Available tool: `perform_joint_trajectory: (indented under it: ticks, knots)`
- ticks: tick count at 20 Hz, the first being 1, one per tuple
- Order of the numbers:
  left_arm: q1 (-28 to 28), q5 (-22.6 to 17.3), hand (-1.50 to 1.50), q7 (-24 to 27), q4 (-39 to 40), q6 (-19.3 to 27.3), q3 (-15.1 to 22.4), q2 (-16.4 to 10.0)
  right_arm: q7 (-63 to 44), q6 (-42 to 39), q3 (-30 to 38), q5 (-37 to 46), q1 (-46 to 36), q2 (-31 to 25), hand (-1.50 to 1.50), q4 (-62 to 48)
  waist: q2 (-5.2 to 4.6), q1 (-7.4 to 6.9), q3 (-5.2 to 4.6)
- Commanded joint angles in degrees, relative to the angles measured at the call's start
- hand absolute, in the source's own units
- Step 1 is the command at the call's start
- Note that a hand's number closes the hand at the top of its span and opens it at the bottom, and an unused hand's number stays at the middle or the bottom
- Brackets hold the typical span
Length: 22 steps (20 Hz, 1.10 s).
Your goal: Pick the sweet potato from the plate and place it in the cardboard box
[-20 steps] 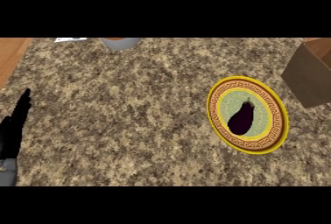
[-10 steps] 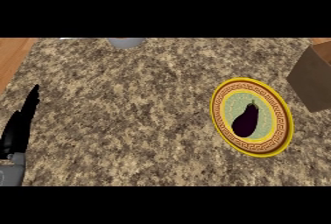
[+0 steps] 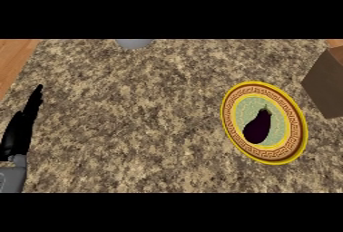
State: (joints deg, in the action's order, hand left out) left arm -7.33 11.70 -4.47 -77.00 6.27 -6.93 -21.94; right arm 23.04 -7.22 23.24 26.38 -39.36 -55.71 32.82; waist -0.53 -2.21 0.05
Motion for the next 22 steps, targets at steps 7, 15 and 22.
perform_joint_trajectory:
  ticks: [7,15,22]
  knots:
    - [1.4,0.1,0.00,1.5,-1.0,-0.9,0.4,1.0,-2.8,6.7,-3.6,5.5,-13.1,6.6,1.50,-14.1,-0.54,-1.57,0.13]
    - [-0.6,1.0,0.00,2.1,1.0,-0.3,0.4,1.3,-8.6,11.6,-3.3,7.5,-16.0,8.0,1.50,-21.9,-1.39,-2.51,0.22]
    - [-0.6,1.7,0.00,3.3,1.1,0.5,1.7,3.3,-9.7,8.8,-1.6,5.7,-17.6,10.9,-1.50,-24.9,-1.54,-2.88,0.28]
